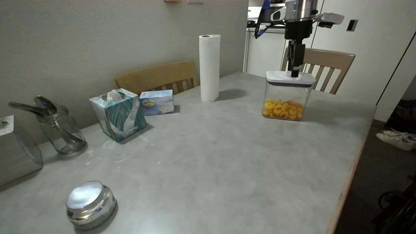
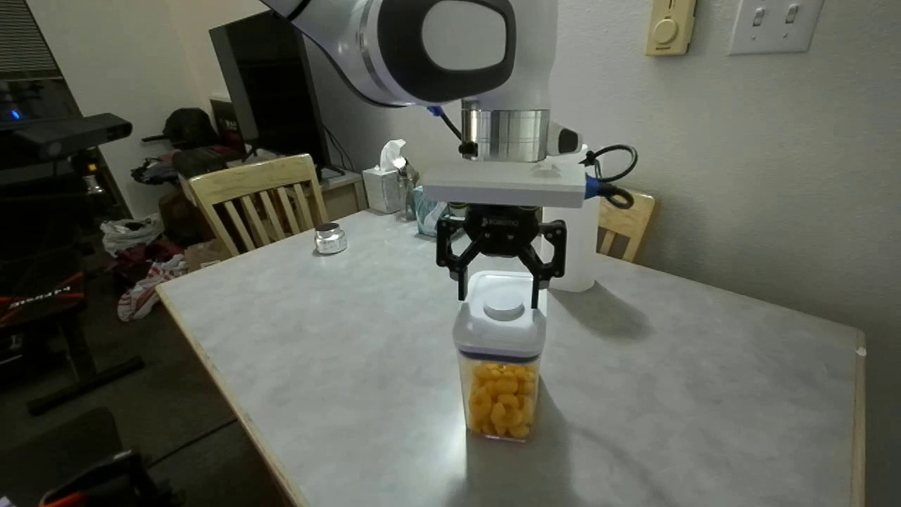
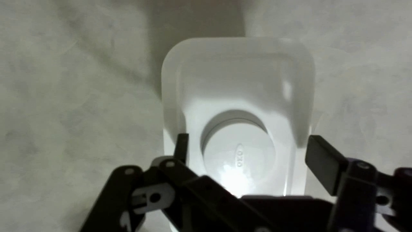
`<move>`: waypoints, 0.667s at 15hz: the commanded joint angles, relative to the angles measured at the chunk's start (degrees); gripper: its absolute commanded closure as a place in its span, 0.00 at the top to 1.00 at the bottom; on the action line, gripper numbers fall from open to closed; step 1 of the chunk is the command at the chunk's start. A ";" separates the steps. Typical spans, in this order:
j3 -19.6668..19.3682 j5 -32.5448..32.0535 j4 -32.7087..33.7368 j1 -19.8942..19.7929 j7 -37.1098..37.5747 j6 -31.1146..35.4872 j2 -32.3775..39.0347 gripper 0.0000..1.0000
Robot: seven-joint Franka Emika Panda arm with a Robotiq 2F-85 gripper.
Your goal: Take the lid off the clear container
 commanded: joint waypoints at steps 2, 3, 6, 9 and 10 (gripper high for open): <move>0.36 0.67 0.07 -0.80 0.95 0.07 0.48 0.57; 0.36 0.65 0.09 -0.79 1.14 0.07 0.49 0.50; 0.39 0.59 0.02 -0.80 1.34 0.22 0.45 0.30; 0.40 0.44 -0.05 -0.76 1.20 0.33 -0.06 0.29; 0.45 0.40 -0.06 -0.72 1.08 0.36 -0.58 0.29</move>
